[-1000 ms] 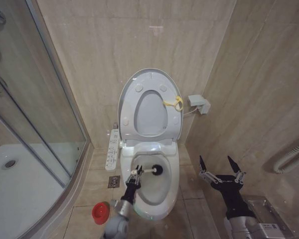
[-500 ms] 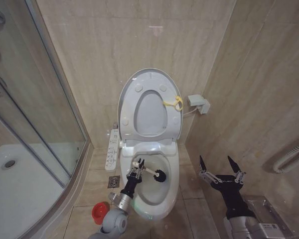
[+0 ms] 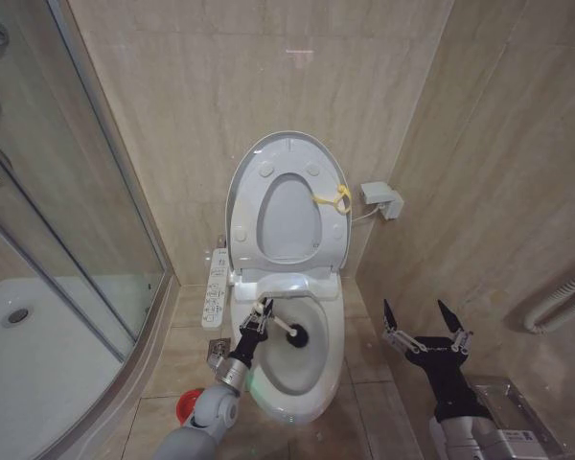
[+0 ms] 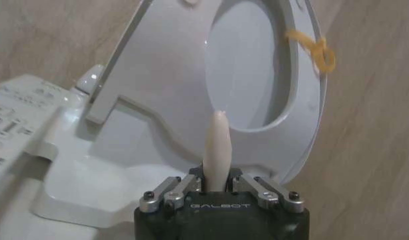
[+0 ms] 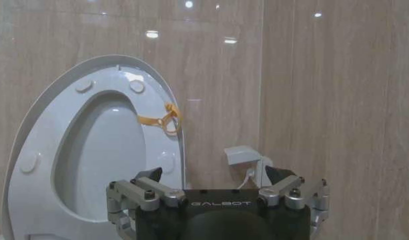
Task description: Open the toilet lid, clean the toilet bowl with a toilet brush, close the toilet lid, and flush.
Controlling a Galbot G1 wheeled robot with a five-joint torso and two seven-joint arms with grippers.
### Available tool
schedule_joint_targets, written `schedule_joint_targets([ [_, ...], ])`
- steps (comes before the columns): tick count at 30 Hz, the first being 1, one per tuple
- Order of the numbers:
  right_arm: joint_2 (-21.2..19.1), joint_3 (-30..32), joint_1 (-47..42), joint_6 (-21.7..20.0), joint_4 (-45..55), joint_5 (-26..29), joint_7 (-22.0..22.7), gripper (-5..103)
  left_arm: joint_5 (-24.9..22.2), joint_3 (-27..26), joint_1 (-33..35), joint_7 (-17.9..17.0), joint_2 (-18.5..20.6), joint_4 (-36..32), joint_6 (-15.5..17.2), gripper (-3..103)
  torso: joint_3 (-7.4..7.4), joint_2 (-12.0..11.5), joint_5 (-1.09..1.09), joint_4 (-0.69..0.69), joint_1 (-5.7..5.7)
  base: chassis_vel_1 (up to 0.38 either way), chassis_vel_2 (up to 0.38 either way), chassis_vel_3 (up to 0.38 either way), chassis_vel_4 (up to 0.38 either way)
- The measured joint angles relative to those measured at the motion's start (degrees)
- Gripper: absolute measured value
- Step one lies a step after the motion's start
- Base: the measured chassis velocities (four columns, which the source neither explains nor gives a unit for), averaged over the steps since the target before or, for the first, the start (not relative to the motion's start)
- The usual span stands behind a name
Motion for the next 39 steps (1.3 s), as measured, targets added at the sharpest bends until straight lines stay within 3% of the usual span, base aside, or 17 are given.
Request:
schedule_joint_targets([
  [3, 0.0, 0.0, 0.0, 0.0, 0.0, 0.0, 0.0, 100, -0.8, 0.1, -0.3, -0.7, -0.2, -0.1, 0.7, 20, 0.00, 0.0, 0.00, -0.01, 0.00, 0.000, 0.000, 0.000, 0.000],
  [5, 0.0, 0.0, 0.0, 0.0, 0.0, 0.0, 0.0, 100, 5.6, -0.4, -1.2, -2.2, -0.4, 3.0, 0.8, 20, 0.00, 0.0, 0.00, -0.03, 0.00, 0.000, 0.000, 0.000, 0.000],
  [9, 0.0, 0.0, 0.0, 0.0, 0.0, 0.0, 0.0, 100, 11.0, -1.0, -1.6, -2.6, 0.1, 5.8, 0.2, 20, 0.00, 0.0, 0.01, 0.00, 0.00, 0.000, 0.000, 0.000, 0.000],
  [14, 0.0, 0.0, 0.0, 0.0, 0.0, 0.0, 0.0, 100, 8.1, -1.0, -1.1, 0.0, 0.4, 3.9, -0.3, 20, 0.00, 0.0, 0.00, 0.00, 0.00, 0.000, 0.000, 0.000, 0.000],
  [17, 0.0, 0.0, 0.0, 0.0, 0.0, 0.0, 0.0, 100, 1.1, 0.1, -1.2, 2.1, 0.1, 0.9, 0.3, 20, 0.00, 0.0, 0.00, -0.02, 0.00, 0.000, 0.000, 0.000, 0.000],
  [19, 0.0, 0.0, 0.0, 0.0, 0.0, 0.0, 0.0, 100, -0.1, 0.3, -1.3, 1.7, -0.2, 0.8, 0.7, 20, 0.00, 0.0, 0.01, -0.02, 0.00, 0.000, 0.000, 0.000, 0.000],
  [23, 0.0, 0.0, 0.0, 0.0, 0.0, 0.0, 0.0, 100, 4.9, -0.2, -2.3, 2.7, -1.0, 4.9, -0.7, 20, 0.00, 0.0, 0.00, -0.01, 0.00, 0.000, 0.000, 0.000, 0.000],
  [25, 0.0, 0.0, 0.0, 0.0, 0.0, 0.0, 0.0, 100, 10.5, -0.7, -2.4, 2.7, -1.1, 7.8, -2.8, 20, -0.01, 0.0, 0.01, 0.01, 0.00, 0.000, 0.000, 0.000, 0.000],
  [27, 0.0, 0.0, 0.0, 0.0, 0.0, 0.0, 0.0, 100, 10.6, -0.8, -2.2, 2.4, -1.1, 7.8, -3.1, 20, 0.00, 0.0, 0.01, 0.01, 0.00, 0.000, 0.000, 0.000, 0.000],
  [33, 0.0, 0.0, 0.0, 0.0, 0.0, 0.0, 0.0, 100, 1.3, 0.7, -1.8, 2.5, -1.0, 2.5, -1.4, 20, 0.00, 0.0, 0.00, -0.03, 0.00, 0.000, 0.000, 0.000, 0.000],
  [36, 0.0, 0.0, 0.0, 0.0, 0.0, 0.0, 0.0, 100, -1.0, 1.1, -2.2, 2.4, -0.9, 2.0, -0.7, 20, 0.00, 0.0, 0.01, -0.02, 0.00, 0.000, 0.000, 0.000, 0.000],
  [39, 0.0, 0.0, 0.0, 0.0, 0.0, 0.0, 0.0, 100, 5.8, 0.5, -2.8, 1.1, -1.2, 5.5, -0.8, 20, 0.00, 0.0, 0.00, -0.01, 0.00, 0.000, 0.000, 0.000, 0.000],
])
